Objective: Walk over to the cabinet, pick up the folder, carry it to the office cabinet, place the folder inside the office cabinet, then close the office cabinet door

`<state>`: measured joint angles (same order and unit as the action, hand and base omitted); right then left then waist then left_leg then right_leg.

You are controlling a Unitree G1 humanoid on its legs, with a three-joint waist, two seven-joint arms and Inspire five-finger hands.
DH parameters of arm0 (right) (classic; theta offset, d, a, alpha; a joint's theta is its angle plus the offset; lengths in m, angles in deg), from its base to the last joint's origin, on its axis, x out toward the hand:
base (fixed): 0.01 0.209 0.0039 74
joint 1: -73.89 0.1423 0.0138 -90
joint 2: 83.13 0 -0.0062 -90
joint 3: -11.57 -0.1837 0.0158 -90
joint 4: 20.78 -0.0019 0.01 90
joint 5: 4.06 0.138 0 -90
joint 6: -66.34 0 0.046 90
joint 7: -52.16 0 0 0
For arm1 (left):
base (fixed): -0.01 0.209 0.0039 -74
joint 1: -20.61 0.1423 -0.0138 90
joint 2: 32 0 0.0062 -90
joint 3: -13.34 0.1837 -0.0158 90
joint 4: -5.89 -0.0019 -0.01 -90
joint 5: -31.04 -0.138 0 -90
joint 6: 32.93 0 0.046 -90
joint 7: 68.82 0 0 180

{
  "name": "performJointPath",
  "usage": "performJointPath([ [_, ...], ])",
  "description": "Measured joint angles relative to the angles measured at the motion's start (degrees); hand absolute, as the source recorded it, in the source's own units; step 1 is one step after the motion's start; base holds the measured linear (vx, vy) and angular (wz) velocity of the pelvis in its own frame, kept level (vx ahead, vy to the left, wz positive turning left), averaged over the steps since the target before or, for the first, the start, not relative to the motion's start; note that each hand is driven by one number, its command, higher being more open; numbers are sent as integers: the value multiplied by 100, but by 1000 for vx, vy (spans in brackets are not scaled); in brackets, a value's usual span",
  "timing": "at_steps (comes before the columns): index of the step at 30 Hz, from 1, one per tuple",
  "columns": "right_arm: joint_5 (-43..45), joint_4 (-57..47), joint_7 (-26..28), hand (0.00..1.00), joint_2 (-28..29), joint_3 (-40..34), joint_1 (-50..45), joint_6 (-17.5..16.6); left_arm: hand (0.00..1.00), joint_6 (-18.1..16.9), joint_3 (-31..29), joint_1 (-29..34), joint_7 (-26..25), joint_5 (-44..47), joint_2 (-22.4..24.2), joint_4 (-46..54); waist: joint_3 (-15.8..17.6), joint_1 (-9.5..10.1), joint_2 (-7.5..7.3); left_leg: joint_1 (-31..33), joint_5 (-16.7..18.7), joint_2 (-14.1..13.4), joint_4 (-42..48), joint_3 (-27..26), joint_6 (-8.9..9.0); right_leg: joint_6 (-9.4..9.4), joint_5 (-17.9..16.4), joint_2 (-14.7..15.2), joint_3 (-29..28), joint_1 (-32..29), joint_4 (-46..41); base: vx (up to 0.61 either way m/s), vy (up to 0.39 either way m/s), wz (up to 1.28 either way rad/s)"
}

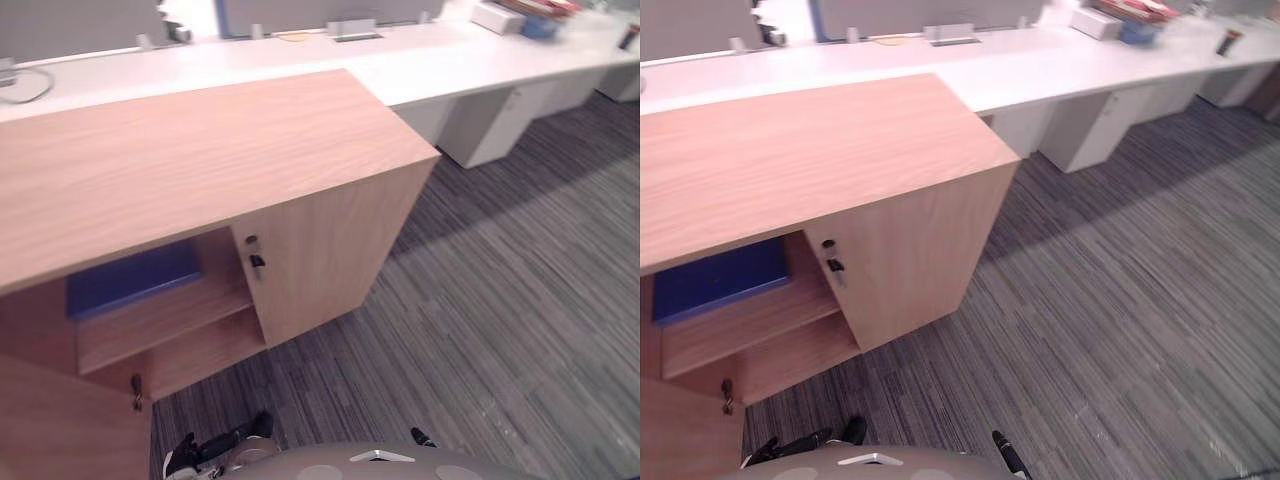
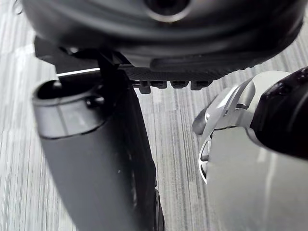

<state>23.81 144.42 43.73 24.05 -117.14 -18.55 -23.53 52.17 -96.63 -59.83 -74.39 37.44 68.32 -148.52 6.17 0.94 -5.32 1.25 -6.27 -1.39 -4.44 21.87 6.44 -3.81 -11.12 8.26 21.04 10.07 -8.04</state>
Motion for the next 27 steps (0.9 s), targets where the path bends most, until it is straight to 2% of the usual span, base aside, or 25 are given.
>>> performJointPath([
  [1, -75, -179, -19, 100, 81, 95, 32, -51, 100, 9, -110, -1, -1, 2, 73, 160, 139, 84, 12, 175, 1, 56, 200, 115, -6, 64, -49, 1, 114, -28, -123, -147, -1, 73],
  [2, -289, -370, -73, 100, 100, 117, 85, -87, 100, 8, -165, 4, -23, 11, 139, 325, 311, 96, 35, 356, 160, 101, 444, 43, -214, 100, -108, 21, 286, -10, -206, -164, 9, 79],
  [3, -345, -458, -91, 100, 138, 95, 118, -104, 100, 12, -193, -3, -27, 13, 157, 381, 379, 94, 49, 509, 299, 71, 617, -264, -423, 81, -122, 33, 419, 15, -202, -206, -1, 110],
  [4, -499, -598, -105, 100, 184, 30, 170, -98, 100, 19, -291, -18, -36, 14, 214, 487, 410, 36, 52, 813, 665, -65, 872, -1023, -840, 134, -147, 47, 721, -7, -140, -230, 22, 124],
  [5, -583, -639, -122, 100, 205, -85, 179, -92, 100, -14, -356, -61, -87, 30, 305, 640, 504, 60, -17, 1162, 839, -356, 1500, -2064, -861, 154, -137, 179, 1011, -12, -153, -223, 39, 117],
  [6, -681, -657, -133, 100, 189, -198, 211, -79, 100, -37, -420, -94, -126, 65, 329, 704, 548, 101, 75, 1365, 890, -544, 2046, -2572, -860, 150, -134, 211, 1124, -40, -236, -167, 94, 91],
  [7, -867, -800, -185, 100, 161, -449, 242, -61, 100, -38, -513, -95, -202, 97, 420, 774, 573, 162, 276, 1569, 1000, -869, 3188, -3435, -1008, 117, -154, 281, 1360, -50, -422, -104, 131, 77],
  [8, -996, -849, -256, 100, 99, -620, 243, -46, 100, -15, -385, -48, -225, 67, 408, 756, 537, 175, 432, 1492, 1355, -1098, 3896, -4058, -1042, 33, -143, 359, 1595, -50, -528, -69, 110, 87],
  [9, -1137, -857, -281, 100, 77, -634, 257, -32, 100, -11, -285, -28, -244, 11, 379, 741, 525, 120, 498, 1444, 1624, -1190, 4092, -4340, -1090, 18, -135, 391, 1764, -47, -578, -42, 175, 109],
  [10, -1349, -878, -291, 100, 46, -639, 272, -20, 100, -8, -141, -5, -267, -25, 295, 670, 476, 15, 621, 1378, 2010, -1344, 4111, -4890, -1113, -55, -151, 452, 2101, -87, -773, 8, 139, 122],
  [11, -1457, -858, -291, 100, -57, -683, 309, 9, 100, 26, 12, -62, -259, -33, 260, 590, 446, 16, 754, 1365, 2064, -1149, 3721, -5113, -1137, -132, -219, 472, 2233, -175, -1102, -13, 229, 160],
  [12, -1488, -770, -285, 100, -60, -758, 363, 91, 100, 30, 243, -205, -243, -38, 133, 561, 498, 0, 667, 1347, 1746, -672, 3162, -4832, -1237, -105, -515, 537, 2052, -347, -1126, -38, 131, 230],
  [13, -1603, -622, -292, 100, -54, -816, 359, 133, 100, 17, 446, -481, -234, -56, 102, 452, 455, -224, 501, 1078, 908, -39, 1825, -4265, -1085, 154, -623, 139, 1890, -410, -318, -100, 97, 240],
  [14, -1627, -554, -302, 100, 28, -825, 367, 121, 100, 18, 460, -597, -233, -91, 64, 398, 473, -281, 393, 972, 1082, -1, 1939, -4631, -1177, 363, -301, 74, 1891, -413, 79, -67, -28, 258],
  [15, -1632, -574, -309, 100, 80, -928, 313, 60, 100, 29, 411, -614, -201, -196, 50, 322, 409, -271, 395, 618, 1652, -538, 2593, -5577, -1025, 70, 299, 191, 2247, -205, 55, -10, -32, 170],
  [16, -1630, -569, -330, 100, 12, -1048, 394, 88, 100, 33, 545, -628, -182, -247, 126, 310, 453, -273, 569, 375, 1776, -615, 2222, -5593, -831, 46, 278, 220, 2522, -180, -221, 39, 46, 153],
  [17, -1630, -560, -305, 100, -7, -1086, 465, 105, 100, 39, 625, -652, -155, -237, 166, 327, 502, -252, 564, 227, 1543, -376, 1916, -5527, -966, 14, 268, 435, 2775, -199, -502, 10, 141, 105],
  [18, -1643, -540, -272, 100, -6, -1099, 459, 105, 100, 40, 694, -583, -149, -247, 162, 321, 492, -258, 645, 113, 1488, -213, 1685, -5370, -1012, -24, 269, 500, 2987, -93, -431, -18, 163, 83],
  [20, -1650, -544, -268, 100, 15, -1133, 474, 112, 100, 40, 752, -504, -139, -248, 108, 310, 450, -260, 595, -4, 1386, 7, 1413, -5267, -1054, -66, 325, 599, 3154, 40, -333, -48, 108, 44],
  [21, -1802, -541, -294, 100, -42, -1131, 482, 154, 100, 42, 821, -488, -148, -249, 119, 281, 404, -259, 616, -100, 1219, 163, 1098, -5198, -1070, -129, 365, 706, 3239, 48, -423, -73, 113, 32],
  [22, -1843, -544, -305, 100, -86, -1130, 476, 169, 100, 36, 903, -484, -135, -250, 132, 195, 392, -268, 700, -188, 1036, 307, 745, -5123, -1106, -129, 364, 817, 3293, -26, -599, -65, 90, 30],
  [25, -1841, -601, -323, 100, -147, -1129, 465, 179, 100, 62, 990, -465, -129, -250, 151, 62, 374, -281, 800, -325, 688, 519, 104, -4919, -1094, -127, 360, 902, 3510, -72, -710, -57, 25, 31],
  [27, -1842, -614, -322, 100, -147, -1111, 468, 185, 100, 113, 982, -447, -128, -249, 143, 16, 392, -275, 808, -351, 623, 585, -63, -4779, -1062, -87, 326, 929, 3577, -61, -767, -21, -34, 34],
])
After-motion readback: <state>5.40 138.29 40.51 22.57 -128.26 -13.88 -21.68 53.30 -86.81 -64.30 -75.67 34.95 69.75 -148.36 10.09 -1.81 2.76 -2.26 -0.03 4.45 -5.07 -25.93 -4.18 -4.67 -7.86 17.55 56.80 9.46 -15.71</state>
